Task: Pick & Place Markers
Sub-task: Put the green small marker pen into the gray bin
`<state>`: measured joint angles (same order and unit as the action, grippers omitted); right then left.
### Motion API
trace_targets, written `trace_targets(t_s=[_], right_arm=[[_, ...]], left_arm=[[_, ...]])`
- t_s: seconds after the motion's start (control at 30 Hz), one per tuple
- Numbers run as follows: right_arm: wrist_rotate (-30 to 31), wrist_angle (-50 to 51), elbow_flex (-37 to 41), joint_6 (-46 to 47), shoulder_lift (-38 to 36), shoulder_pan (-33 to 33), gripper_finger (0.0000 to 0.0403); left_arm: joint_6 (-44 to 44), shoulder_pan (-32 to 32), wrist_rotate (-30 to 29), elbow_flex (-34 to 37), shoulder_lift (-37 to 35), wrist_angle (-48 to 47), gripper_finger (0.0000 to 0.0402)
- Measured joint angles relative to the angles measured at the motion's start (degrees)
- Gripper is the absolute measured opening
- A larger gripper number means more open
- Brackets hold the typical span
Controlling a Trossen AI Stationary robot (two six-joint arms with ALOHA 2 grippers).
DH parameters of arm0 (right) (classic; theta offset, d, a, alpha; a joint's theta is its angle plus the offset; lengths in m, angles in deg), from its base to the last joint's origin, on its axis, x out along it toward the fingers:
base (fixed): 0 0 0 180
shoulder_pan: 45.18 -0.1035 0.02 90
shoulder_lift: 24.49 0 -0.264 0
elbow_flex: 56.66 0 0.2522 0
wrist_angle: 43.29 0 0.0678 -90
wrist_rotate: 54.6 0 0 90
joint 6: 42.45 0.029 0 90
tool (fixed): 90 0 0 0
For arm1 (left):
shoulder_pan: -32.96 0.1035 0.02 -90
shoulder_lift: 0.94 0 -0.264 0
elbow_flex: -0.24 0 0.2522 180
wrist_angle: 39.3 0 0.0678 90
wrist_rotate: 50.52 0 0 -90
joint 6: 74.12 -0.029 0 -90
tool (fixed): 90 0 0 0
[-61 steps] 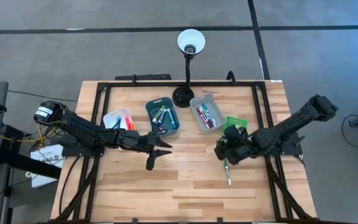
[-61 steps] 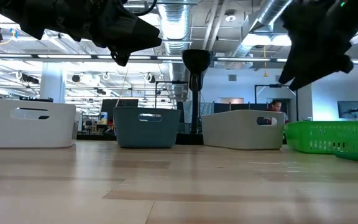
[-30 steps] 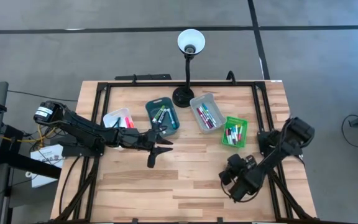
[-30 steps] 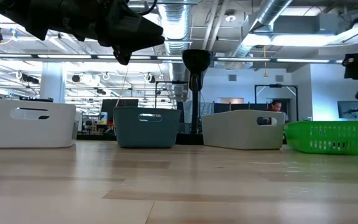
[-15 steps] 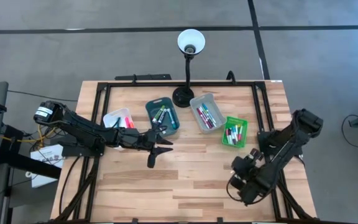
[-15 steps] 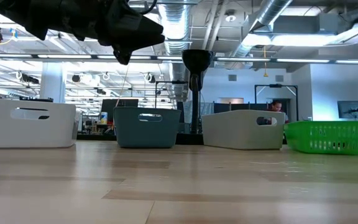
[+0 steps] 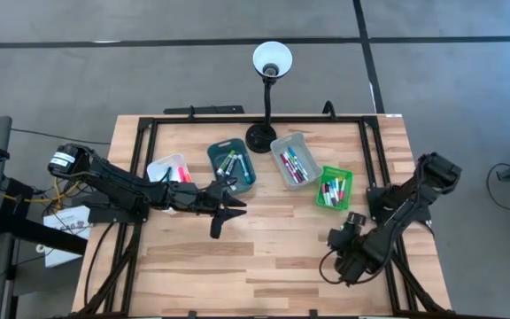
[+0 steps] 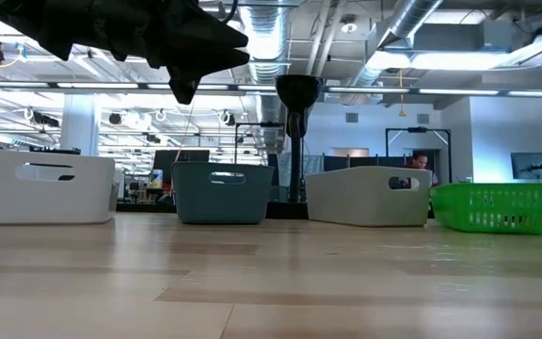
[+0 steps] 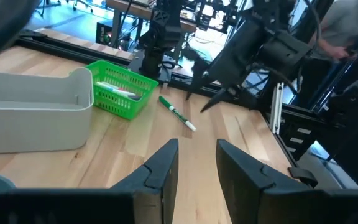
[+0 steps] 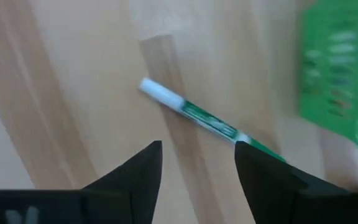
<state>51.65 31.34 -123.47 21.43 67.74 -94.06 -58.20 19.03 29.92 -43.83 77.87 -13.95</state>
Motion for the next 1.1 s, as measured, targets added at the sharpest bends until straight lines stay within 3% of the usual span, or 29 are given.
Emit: trace_targets(t_s=[0.53, 0.87, 1.1], right_arm=[[-3.1, -16.8, 9.4, -20.5, -0.4, 9.9, 0.0154], [-6.2, -21.4, 9.9, -31.3, -0.4, 12.5, 0.0016], [-3.3, -27.7, 6.7, -31.1, -0.4, 12.8, 0.0044]], left_arm=[[-0.4, 0.0, 0.0, 0.0, 0.0, 0.9, 0.0104], [-0.4, 0.0, 0.0, 0.0, 0.0, 1.1, 0.0104], [-0.4, 0.0, 0.0, 0.0, 0.0, 1.2, 0.0104]])
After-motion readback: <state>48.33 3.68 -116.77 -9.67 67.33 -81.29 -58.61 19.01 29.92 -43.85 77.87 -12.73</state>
